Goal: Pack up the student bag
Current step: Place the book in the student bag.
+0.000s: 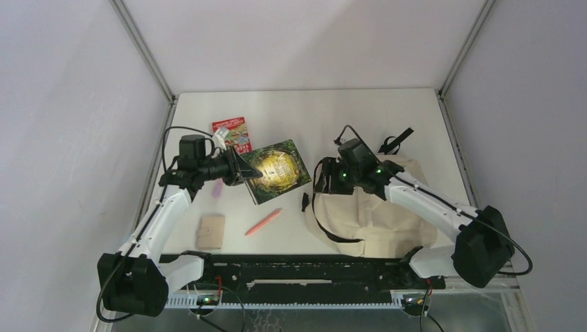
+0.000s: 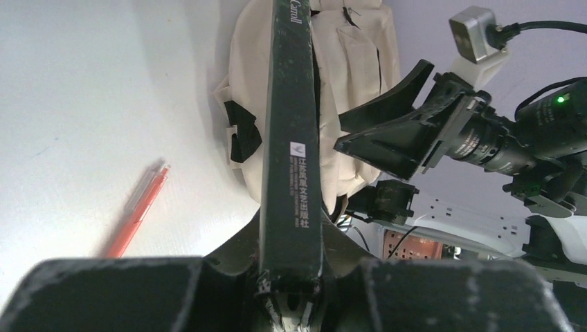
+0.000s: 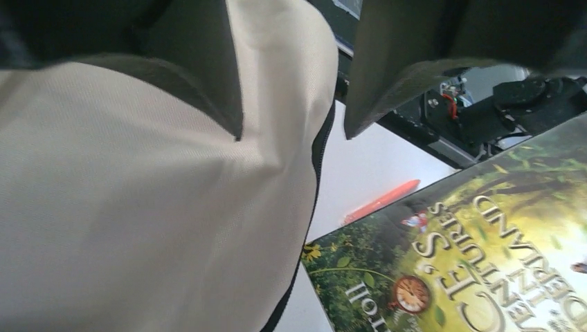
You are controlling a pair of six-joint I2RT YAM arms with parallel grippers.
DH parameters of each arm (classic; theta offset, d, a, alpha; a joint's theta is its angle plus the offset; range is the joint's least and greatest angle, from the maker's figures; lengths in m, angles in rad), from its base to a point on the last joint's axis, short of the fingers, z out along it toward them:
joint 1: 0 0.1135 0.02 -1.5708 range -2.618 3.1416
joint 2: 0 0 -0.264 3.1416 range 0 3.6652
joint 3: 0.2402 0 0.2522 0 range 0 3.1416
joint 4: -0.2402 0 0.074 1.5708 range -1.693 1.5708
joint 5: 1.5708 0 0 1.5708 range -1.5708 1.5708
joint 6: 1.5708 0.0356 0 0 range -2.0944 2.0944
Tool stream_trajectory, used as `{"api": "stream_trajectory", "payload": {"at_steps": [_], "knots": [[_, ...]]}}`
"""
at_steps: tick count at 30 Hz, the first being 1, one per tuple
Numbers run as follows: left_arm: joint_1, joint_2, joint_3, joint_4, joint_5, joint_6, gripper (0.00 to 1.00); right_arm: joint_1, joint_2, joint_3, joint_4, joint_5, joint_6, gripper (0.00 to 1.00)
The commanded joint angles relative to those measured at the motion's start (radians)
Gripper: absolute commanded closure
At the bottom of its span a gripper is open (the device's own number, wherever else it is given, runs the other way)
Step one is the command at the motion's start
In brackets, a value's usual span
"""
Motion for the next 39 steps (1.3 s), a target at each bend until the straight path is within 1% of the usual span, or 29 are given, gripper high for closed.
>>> {"api": "stream_trajectory", "payload": {"at_steps": [1,2,3,5,6,12,14,16,17,18,21,23,25,30,37,39], "knots": [[0.002,-0.018,0.073,0.032,0.013,0.024,1.00,0.023,0.050,0.031,0.059,0.023,-0.005,0.42],[0.002,-0.018,0.075,0.032,0.012,0.024,1.00,0.024,0.056,0.031,0.066,0.020,-0.006,0.48],[0.002,-0.018,0.076,0.031,0.013,0.023,1.00,0.023,0.057,0.032,0.067,0.020,-0.003,0.61],[0.002,-0.018,0.076,0.030,0.012,0.022,1.00,0.018,0.043,0.035,0.054,0.041,0.003,0.88],[0.002,-0.019,0.076,0.029,0.012,0.021,1.00,0.010,0.029,0.035,0.047,0.048,0.006,0.99],[0.002,-0.029,0.076,0.028,0.019,0.023,1.00,-0.039,-0.094,0.035,-0.013,0.040,-0.007,1.00],[0.002,-0.029,0.079,0.027,0.020,0.024,1.00,-0.057,-0.116,0.034,-0.037,0.025,-0.010,0.98],[0.001,-0.028,0.084,0.028,0.021,0.024,1.00,-0.069,-0.128,0.034,-0.056,0.014,-0.016,0.90],[0.000,-0.027,0.086,0.028,0.022,0.025,1.00,-0.072,-0.130,0.033,-0.063,0.014,-0.018,0.87],[0.000,-0.027,0.087,0.027,0.021,0.025,1.00,-0.074,-0.130,0.030,-0.064,0.011,-0.019,0.87],[-0.001,-0.023,0.089,0.028,0.021,0.026,1.00,-0.087,-0.125,0.005,-0.037,-0.027,-0.005,0.92],[-0.002,-0.025,0.089,0.028,0.021,0.025,1.00,-0.100,-0.118,-0.009,-0.011,-0.065,0.008,0.92],[-0.003,-0.031,0.086,0.028,0.022,0.026,1.00,-0.103,-0.113,-0.018,0.005,-0.077,0.015,1.00],[-0.013,-0.049,0.088,0.028,0.035,0.027,1.00,-0.136,-0.153,-0.020,0.014,-0.102,0.013,1.00],[-0.072,-0.086,0.163,0.029,0.126,0.025,1.00,-0.238,-0.328,-0.020,-0.003,-0.189,-0.049,1.00],[-0.119,-0.101,0.193,0.035,0.143,0.021,1.00,-0.247,-0.380,-0.020,-0.002,-0.206,-0.074,1.00]]}}
